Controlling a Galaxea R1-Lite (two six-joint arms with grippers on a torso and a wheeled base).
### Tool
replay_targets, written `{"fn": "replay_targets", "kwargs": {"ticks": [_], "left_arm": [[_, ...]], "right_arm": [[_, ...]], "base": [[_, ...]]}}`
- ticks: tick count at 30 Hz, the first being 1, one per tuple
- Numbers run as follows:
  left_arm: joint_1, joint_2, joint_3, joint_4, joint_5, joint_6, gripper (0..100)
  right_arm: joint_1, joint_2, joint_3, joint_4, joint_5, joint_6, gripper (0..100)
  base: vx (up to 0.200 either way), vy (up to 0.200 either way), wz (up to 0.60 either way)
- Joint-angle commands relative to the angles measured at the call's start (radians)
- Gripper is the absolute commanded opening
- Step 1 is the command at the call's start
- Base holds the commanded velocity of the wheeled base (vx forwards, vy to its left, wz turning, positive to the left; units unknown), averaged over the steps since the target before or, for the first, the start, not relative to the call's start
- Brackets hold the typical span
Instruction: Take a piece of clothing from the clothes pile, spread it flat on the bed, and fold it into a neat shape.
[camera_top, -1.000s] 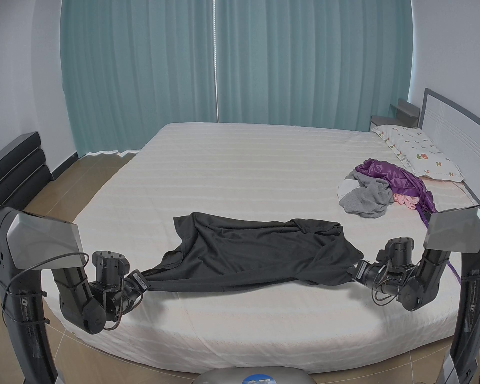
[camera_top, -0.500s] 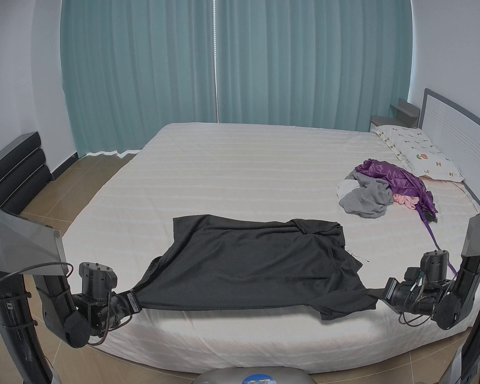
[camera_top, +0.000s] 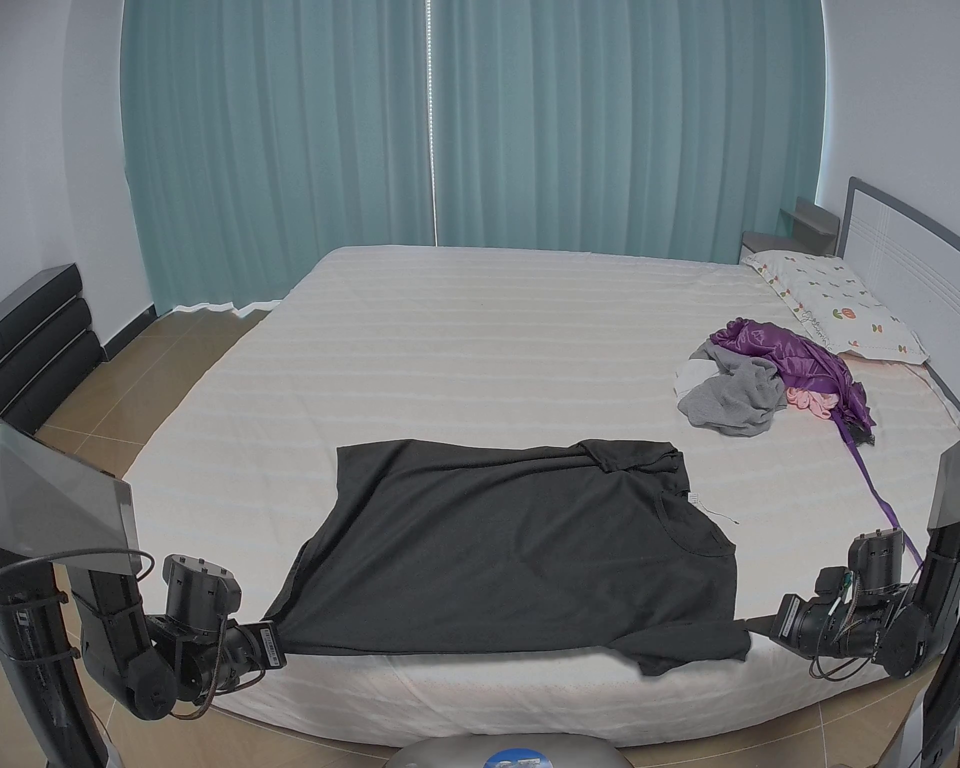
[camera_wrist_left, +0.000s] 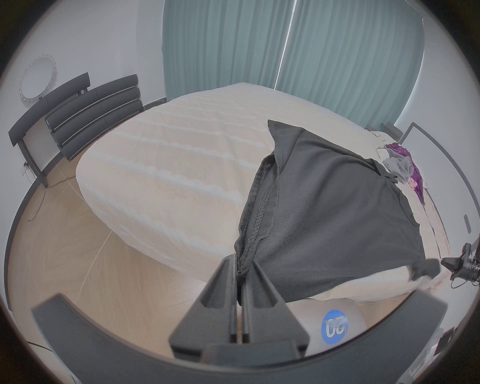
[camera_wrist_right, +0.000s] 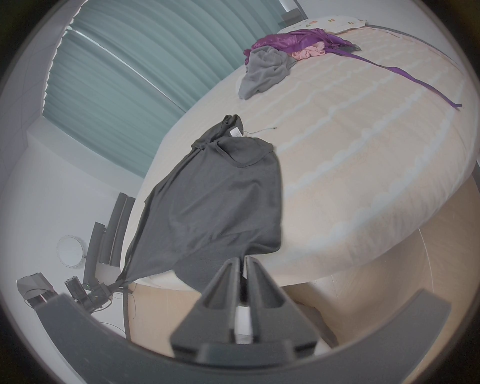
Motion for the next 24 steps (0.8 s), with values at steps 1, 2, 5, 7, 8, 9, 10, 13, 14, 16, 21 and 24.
{"fn": "replay_targets", "kwargs": {"ticks": [1,2,5,7,8,9,10,13,14,16,21,24], "left_arm": [[-0.013,0.050,0.003,-0.010,0.000,-0.001,0],[-0.015,0.058,0.001,-0.012,0.000,-0.002,0],[-0.019,0.066,0.001,-0.013,0.002,-0.002,0],[-0.019,0.066,0.000,-0.013,0.002,-0.002,0],[-0.019,0.066,0.000,-0.013,0.002,-0.002,0],[-0.019,0.067,-0.002,-0.013,0.002,-0.002,0],[-0.019,0.067,-0.002,-0.013,0.002,-0.002,0],[-0.019,0.070,-0.002,-0.013,0.002,-0.002,0],[-0.019,0.072,-0.003,-0.013,0.002,-0.002,0],[-0.019,0.075,-0.003,-0.013,0.002,-0.002,0],[-0.015,0.080,-0.006,-0.013,0.002,-0.004,0],[-0.015,0.092,-0.008,-0.013,0.002,-0.004,0]], "right_arm": [[0.005,0.110,-0.013,-0.021,-0.006,-0.022,100],[0.004,0.128,-0.030,-0.041,-0.007,-0.022,100],[-0.004,0.173,-0.076,-0.072,-0.013,-0.022,100],[-0.007,0.190,-0.105,-0.072,-0.032,-0.024,100],[-0.007,0.193,-0.109,-0.072,-0.038,-0.024,100],[-0.007,0.217,-0.138,-0.073,-0.075,-0.024,100],[-0.007,0.229,-0.152,-0.075,-0.088,-0.024,100],[-0.003,0.259,-0.212,-0.073,-0.111,-0.024,100],[-0.001,0.266,-0.229,-0.072,-0.111,-0.024,100],[0.002,0.283,-0.255,-0.073,-0.114,-0.022,100],[0.008,0.332,-0.298,-0.072,-0.116,-0.022,100],[0.008,0.367,-0.330,-0.070,-0.127,-0.022,0]], "base": [[0.000,0.000,0.00],[0.000,0.000,0.00],[0.000,0.000,0.00],[0.000,0.000,0.00],[0.000,0.000,0.00],[0.000,0.000,0.00],[0.000,0.000,0.00],[0.000,0.000,0.00],[0.000,0.000,0.00],[0.000,0.000,0.00],[0.000,0.000,0.00],[0.000,0.000,0.00]]}}
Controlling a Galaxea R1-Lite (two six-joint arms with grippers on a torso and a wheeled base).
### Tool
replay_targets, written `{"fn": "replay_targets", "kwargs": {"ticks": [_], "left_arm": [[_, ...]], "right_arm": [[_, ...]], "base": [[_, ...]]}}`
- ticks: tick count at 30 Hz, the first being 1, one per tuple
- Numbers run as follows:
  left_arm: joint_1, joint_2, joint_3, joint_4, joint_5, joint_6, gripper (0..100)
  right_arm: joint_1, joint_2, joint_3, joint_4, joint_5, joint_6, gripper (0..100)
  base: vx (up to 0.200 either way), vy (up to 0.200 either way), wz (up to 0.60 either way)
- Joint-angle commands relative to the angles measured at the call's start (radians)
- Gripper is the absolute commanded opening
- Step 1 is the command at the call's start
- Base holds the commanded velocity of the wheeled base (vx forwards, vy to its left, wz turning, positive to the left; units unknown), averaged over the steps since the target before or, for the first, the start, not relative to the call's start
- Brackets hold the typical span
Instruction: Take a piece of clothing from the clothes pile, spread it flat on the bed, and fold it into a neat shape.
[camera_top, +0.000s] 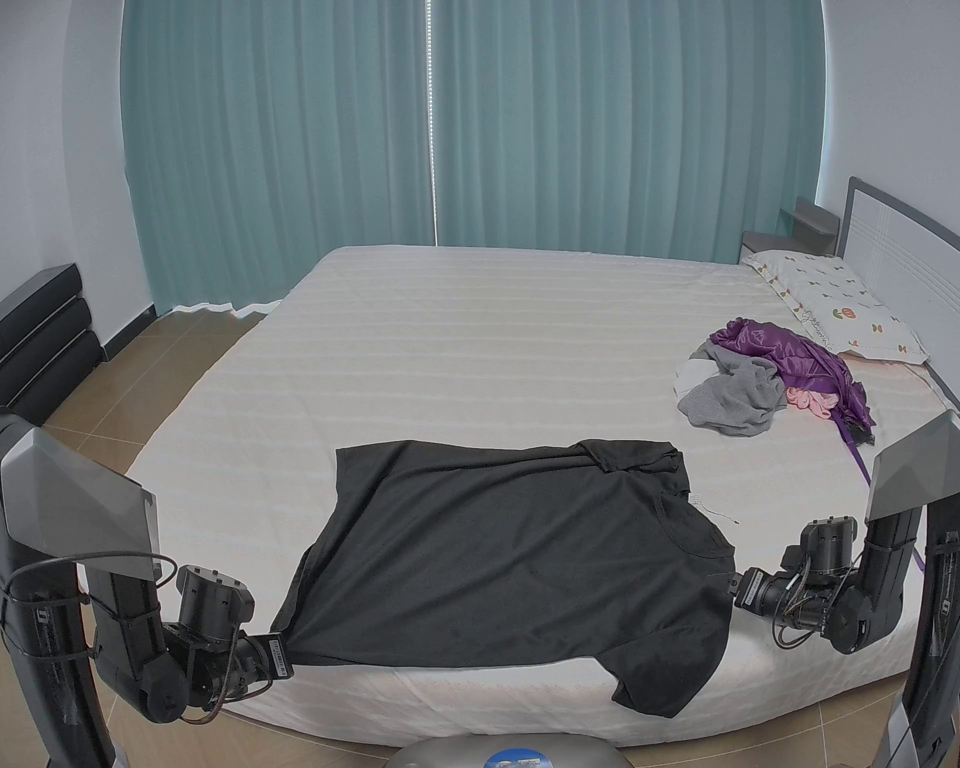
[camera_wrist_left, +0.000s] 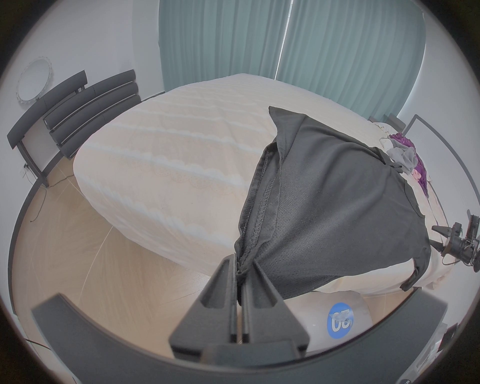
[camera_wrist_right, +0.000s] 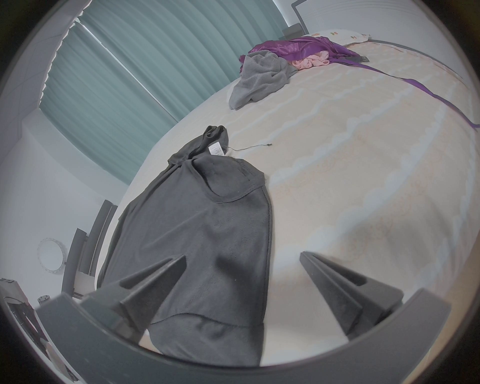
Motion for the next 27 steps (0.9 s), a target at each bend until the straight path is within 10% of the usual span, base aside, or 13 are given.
{"fn": "replay_targets", "kwargs": {"ticks": [1,25,26,27], "left_arm": [[0.001,0.022,-0.003,0.000,0.001,-0.001,0],[-0.007,0.043,0.000,-0.003,-0.002,-0.005,0],[-0.007,0.043,0.000,-0.003,-0.002,-0.005,0],[-0.007,0.043,-0.008,-0.004,-0.001,-0.014,0]], "right_arm": [[0.003,0.077,-0.038,-0.001,-0.016,-0.001,0],[-0.099,0.013,0.060,-0.026,-0.025,-0.040,0],[-0.099,0.013,0.060,-0.026,-0.025,-0.040,100],[-0.089,0.013,0.062,-0.041,-0.024,-0.043,100]], "base": [[0.000,0.000,0.00],[0.000,0.000,0.00],[0.000,0.000,0.00],[0.000,0.000,0.00]]}}
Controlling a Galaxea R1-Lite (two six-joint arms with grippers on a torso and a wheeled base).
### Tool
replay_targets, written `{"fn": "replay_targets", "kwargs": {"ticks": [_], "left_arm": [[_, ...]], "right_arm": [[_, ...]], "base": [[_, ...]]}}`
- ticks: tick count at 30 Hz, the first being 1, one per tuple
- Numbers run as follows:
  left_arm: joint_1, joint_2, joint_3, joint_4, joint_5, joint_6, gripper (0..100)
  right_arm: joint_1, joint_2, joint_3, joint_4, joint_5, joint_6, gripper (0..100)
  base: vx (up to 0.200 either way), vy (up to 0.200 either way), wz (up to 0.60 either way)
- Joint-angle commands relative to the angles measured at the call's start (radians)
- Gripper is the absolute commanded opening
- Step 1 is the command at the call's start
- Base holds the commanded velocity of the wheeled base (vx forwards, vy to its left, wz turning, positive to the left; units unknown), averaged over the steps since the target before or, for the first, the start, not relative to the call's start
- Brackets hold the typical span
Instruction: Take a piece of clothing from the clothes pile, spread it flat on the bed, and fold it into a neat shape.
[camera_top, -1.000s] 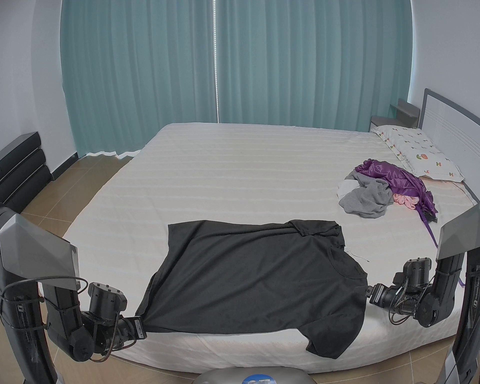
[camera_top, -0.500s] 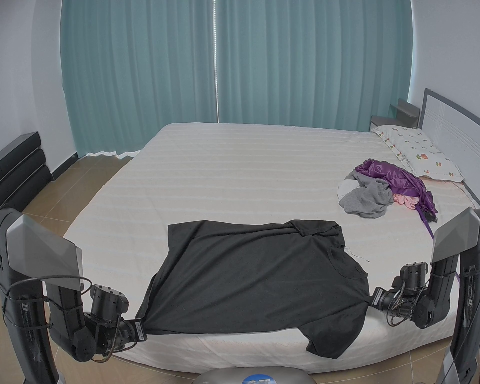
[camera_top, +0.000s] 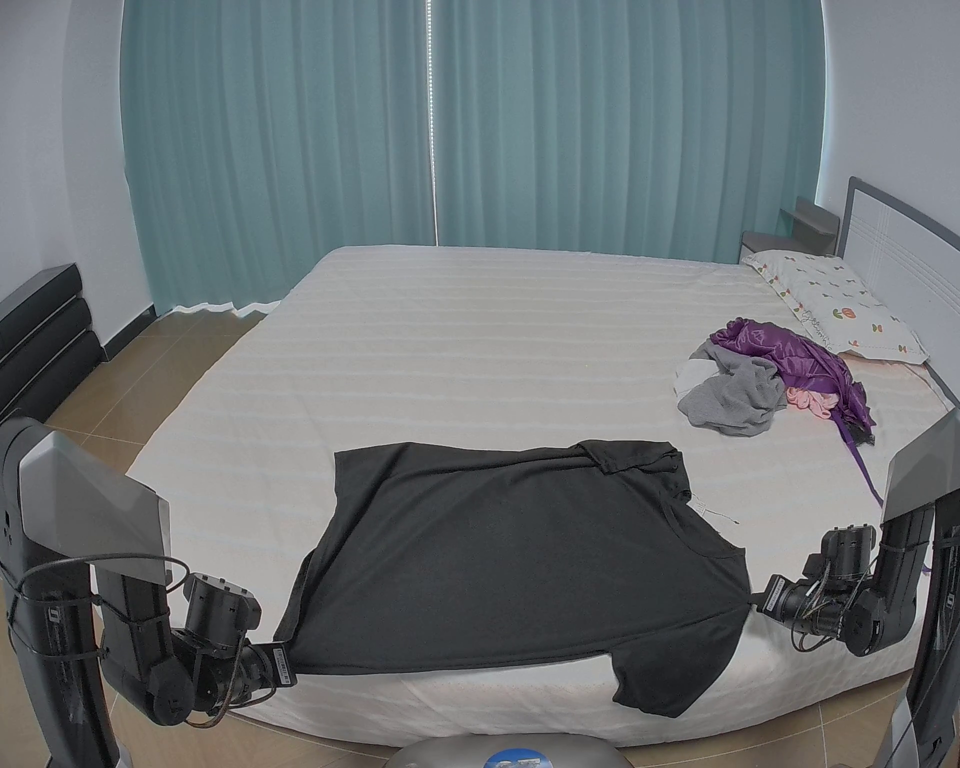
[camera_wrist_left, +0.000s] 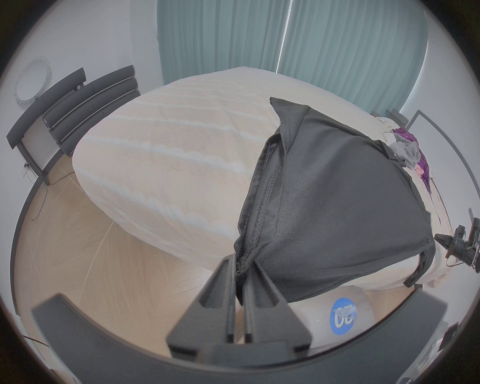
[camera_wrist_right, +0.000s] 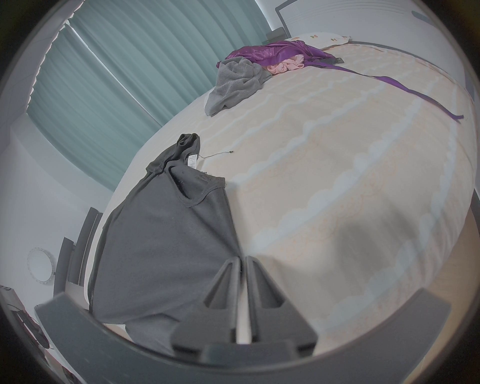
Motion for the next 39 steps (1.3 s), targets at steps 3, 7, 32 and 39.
{"fn": "replay_targets", "kwargs": {"ticks": [3,7,32,39], "left_arm": [[-0.001,0.002,-0.024,-0.018,0.001,-0.037,100],[-0.001,-0.006,-0.029,-0.070,-0.003,-0.071,100],[0.001,-0.061,-0.061,-0.185,-0.040,-0.217,100],[0.004,-0.055,-0.067,-0.185,-0.040,-0.221,100]], "right_arm": [[0.034,-0.004,0.020,-0.051,0.004,0.011,100],[0.065,-0.020,0.066,-0.124,0.020,0.043,100],[0.111,-0.044,0.126,-0.221,0.020,0.138,100],[0.111,-0.044,0.124,-0.221,0.020,0.138,100]], "base": [[0.000,0.000,0.00],[0.000,0.000,0.00],[0.000,0.064,0.00],[0.000,0.029,0.00]]}}
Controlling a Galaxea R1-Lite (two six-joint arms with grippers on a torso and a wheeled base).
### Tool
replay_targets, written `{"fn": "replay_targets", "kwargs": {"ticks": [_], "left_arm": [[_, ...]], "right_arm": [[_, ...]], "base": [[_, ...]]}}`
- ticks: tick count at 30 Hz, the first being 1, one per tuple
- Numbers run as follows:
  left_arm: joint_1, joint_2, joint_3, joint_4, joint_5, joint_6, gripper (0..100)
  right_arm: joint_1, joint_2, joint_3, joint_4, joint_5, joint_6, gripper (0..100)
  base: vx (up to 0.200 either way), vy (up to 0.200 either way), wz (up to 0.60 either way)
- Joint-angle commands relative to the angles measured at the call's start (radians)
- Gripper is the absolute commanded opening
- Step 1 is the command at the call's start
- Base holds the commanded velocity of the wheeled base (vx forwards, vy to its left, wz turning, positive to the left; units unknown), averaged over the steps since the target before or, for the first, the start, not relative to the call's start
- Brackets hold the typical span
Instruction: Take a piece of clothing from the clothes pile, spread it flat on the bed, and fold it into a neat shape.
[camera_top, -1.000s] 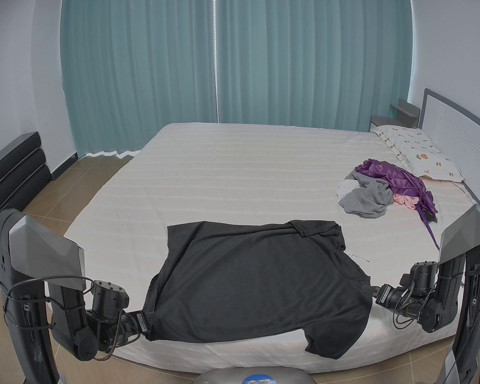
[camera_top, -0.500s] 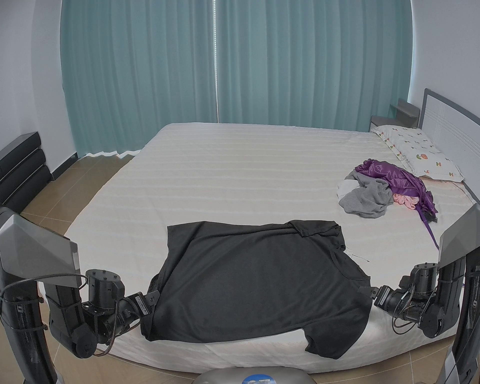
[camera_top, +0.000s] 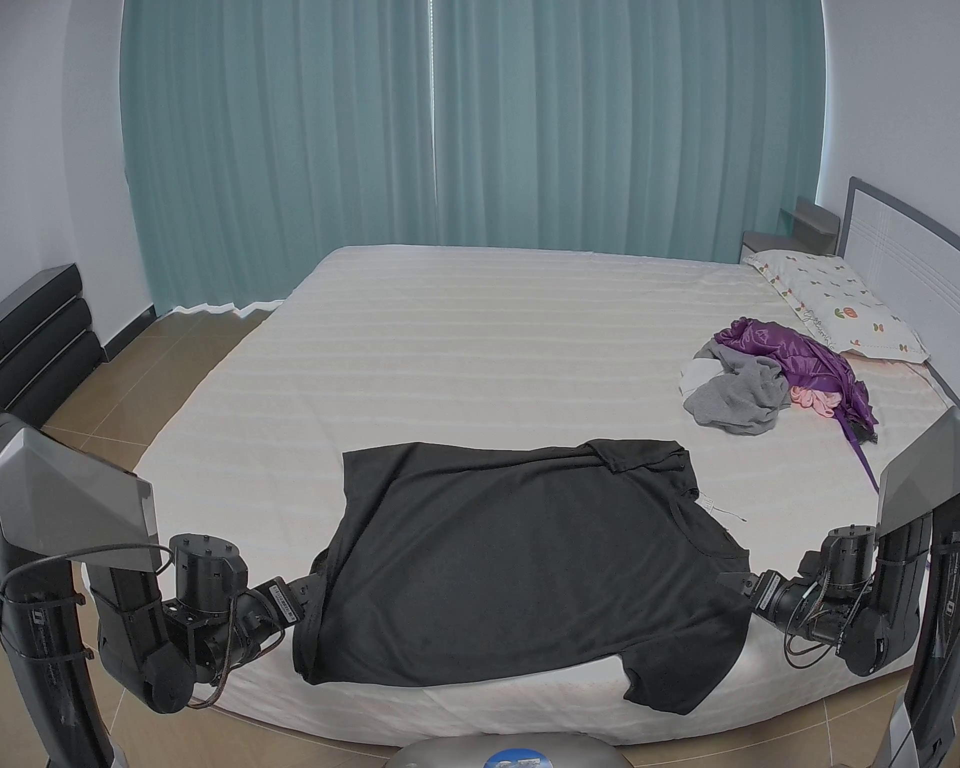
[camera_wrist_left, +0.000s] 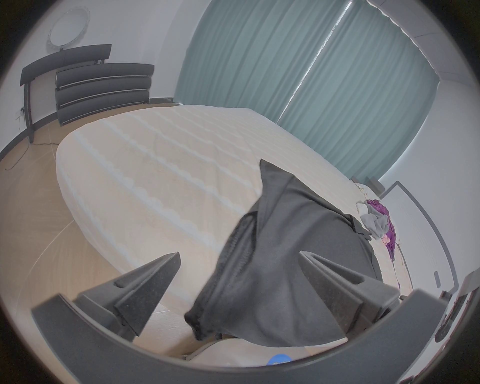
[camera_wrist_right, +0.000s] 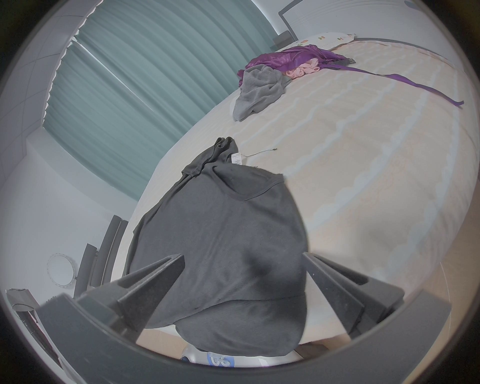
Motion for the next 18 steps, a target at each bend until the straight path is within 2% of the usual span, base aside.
{"fn": "replay_targets", "kwargs": {"ticks": [1,6,8,15,18], "left_arm": [[0.002,0.005,-0.006,0.000,-0.001,-0.007,100],[0.005,0.004,-0.020,-0.002,-0.001,-0.070,100],[0.010,0.007,-0.037,0.000,-0.001,-0.099,100],[0.016,0.008,-0.059,-0.003,-0.002,-0.096,100],[0.022,0.007,-0.086,-0.002,-0.009,-0.097,100]], "right_arm": [[0.000,0.000,-0.003,-0.013,0.000,0.002,100],[0.000,-0.002,-0.005,-0.013,-0.001,0.003,100],[0.000,0.000,-0.005,-0.013,-0.001,0.003,100],[0.012,0.000,-0.003,-0.013,-0.003,0.005,100],[0.015,0.000,-0.003,-0.013,-0.003,0.005,100]], "base": [[0.000,0.000,0.00],[0.000,0.000,0.00],[0.200,0.000,0.00],[0.200,0.000,0.00],[0.000,0.000,0.00]]}}
